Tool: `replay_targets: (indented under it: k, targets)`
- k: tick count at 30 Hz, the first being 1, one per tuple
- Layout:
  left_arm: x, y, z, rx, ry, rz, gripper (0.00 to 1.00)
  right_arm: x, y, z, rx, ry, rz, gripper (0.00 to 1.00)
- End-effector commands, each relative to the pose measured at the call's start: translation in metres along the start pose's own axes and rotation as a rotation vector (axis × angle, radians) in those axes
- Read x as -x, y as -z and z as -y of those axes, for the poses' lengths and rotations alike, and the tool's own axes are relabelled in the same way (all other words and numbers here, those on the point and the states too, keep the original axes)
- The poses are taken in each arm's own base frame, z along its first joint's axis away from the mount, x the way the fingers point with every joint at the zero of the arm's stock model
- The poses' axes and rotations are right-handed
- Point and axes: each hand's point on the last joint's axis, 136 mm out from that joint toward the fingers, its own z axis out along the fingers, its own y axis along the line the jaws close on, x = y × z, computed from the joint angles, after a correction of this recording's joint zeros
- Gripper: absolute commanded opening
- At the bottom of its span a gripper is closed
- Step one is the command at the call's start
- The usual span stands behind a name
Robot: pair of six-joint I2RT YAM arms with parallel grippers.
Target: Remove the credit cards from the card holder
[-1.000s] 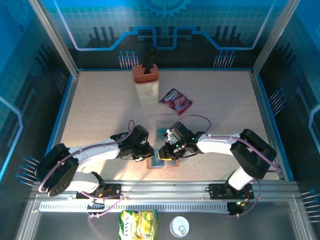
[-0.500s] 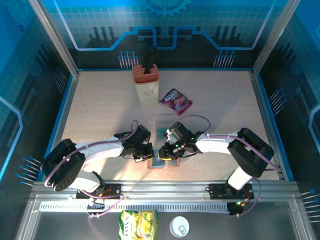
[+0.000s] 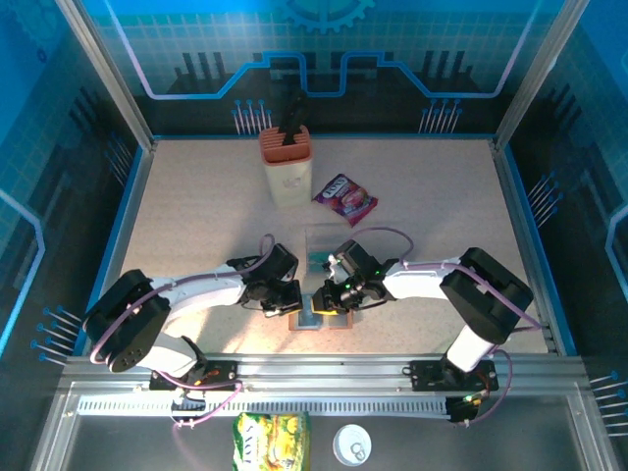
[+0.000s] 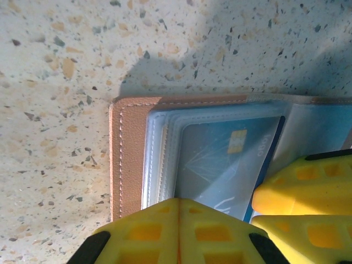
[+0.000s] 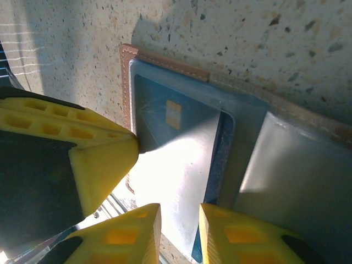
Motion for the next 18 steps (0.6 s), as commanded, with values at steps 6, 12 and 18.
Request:
replay_targets:
  k: [6, 12, 18]
  targets:
    - [-0.004, -0.001, -0.010, 0.051, -0.017, -0.020, 0.07, -0.003, -0.001, 0.013, -0.038, -0.008, -0.013, 0.25]
    - [-0.007, -0.001, -0.012, 0.044, -0.025, -0.023, 0.10, -0.006, 0.007, 0.027, -0.138, 0.004, -0.016, 0.26]
    - [-0.007, -0.001, -0.013, 0.044, -0.025, -0.019, 0.10, -0.007, 0.011, 0.022, -0.136, 0.021, -0.019, 0.27]
